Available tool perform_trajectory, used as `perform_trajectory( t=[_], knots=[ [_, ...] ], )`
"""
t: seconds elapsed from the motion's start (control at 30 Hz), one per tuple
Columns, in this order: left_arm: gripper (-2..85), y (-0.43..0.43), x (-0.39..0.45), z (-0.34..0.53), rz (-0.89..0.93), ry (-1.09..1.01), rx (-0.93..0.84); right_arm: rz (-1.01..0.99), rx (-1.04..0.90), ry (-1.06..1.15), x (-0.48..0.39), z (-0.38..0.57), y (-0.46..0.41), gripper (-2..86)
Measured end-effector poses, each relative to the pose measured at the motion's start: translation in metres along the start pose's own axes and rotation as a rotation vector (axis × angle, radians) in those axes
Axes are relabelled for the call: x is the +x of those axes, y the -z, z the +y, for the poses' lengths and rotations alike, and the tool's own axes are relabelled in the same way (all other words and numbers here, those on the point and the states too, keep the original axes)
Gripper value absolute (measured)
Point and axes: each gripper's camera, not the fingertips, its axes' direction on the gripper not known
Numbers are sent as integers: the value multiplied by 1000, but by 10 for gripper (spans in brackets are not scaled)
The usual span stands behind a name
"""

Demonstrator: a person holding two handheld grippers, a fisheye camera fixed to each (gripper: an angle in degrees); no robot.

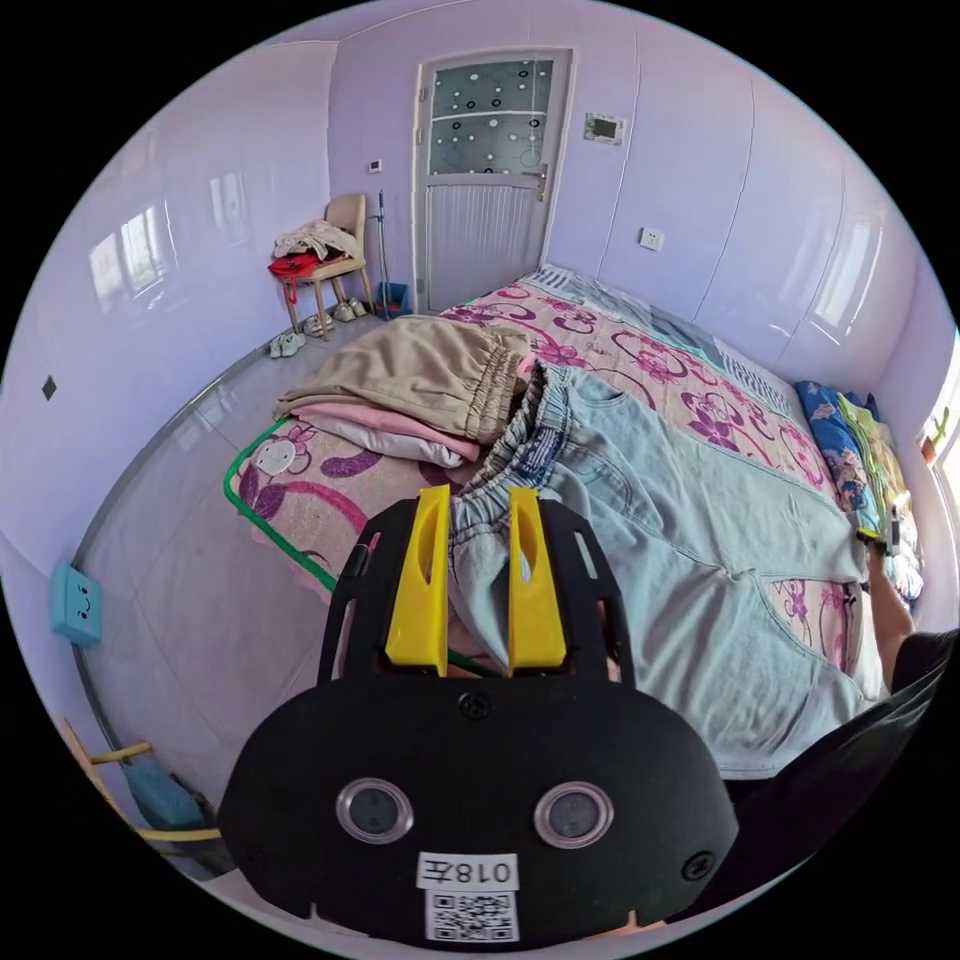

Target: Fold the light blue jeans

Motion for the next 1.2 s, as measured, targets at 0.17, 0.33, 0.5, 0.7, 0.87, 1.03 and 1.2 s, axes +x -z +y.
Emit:
perform_trajectory(
  t=[0.17,0.33,0.5,0.7,0.87,1.03,1.2],
  knots=[
    [100,-9,-34,23,118,74,20,-284,-99,-321,60,15,-29,76],
    [107,-9,-83,51,147,130,57,-567,243,-501,129,119,64,71],
    [127,-47,-136,86,225,239,-10,-886,350,-502,132,276,136,66],
    [152,-112,-177,116,398,371,-81,-968,220,-750,124,451,161,79],
    [179,-143,-163,94,437,265,-84,-936,110,-1045,123,539,138,110],
    [194,-186,-144,73,488,207,-199,-1049,47,-1202,127,560,91,129],
    [62,-205,-137,74,511,233,-237,-1060,-11,-1260,135,562,65,136]
  ],
)
